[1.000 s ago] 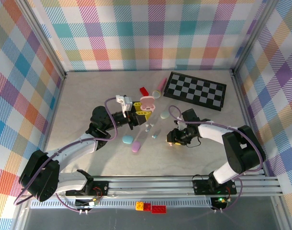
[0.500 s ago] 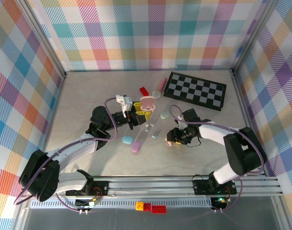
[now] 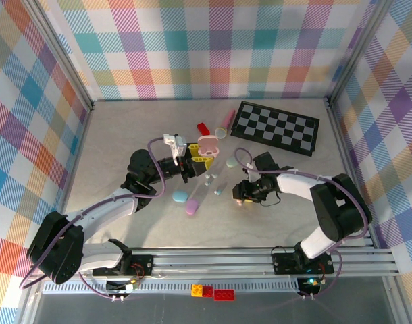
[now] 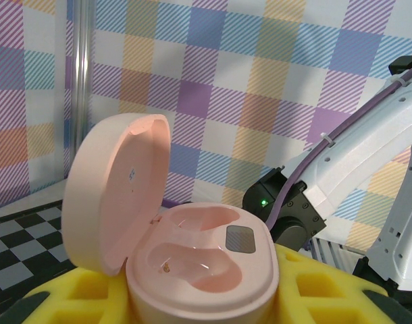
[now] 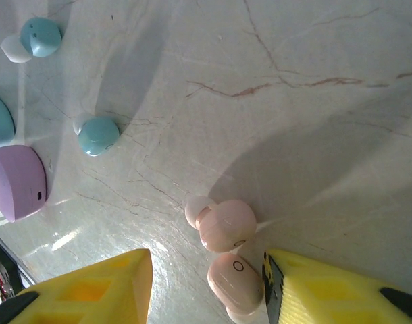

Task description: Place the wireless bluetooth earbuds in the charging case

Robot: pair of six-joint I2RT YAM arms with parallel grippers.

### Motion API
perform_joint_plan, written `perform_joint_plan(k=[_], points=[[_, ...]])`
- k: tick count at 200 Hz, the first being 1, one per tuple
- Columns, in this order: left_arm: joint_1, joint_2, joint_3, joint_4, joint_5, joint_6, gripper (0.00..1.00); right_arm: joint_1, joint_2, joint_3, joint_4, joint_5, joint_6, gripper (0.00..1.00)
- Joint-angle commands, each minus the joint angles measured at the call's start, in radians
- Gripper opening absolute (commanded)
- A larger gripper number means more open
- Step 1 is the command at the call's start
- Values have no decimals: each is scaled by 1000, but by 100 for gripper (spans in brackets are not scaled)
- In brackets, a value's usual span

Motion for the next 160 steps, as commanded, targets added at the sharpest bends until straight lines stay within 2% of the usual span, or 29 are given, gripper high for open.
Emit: perform_joint_plan(k=[1, 93, 160], points=[[15, -12, -1, 19, 24, 9, 34, 8, 19, 9, 10, -34, -21, 46], [15, 4, 10, 25, 30, 3, 34, 12, -4, -59, 46, -54, 7, 30], [15, 0, 2, 27, 27, 3, 34, 16, 7, -57, 76, -79, 24, 26]])
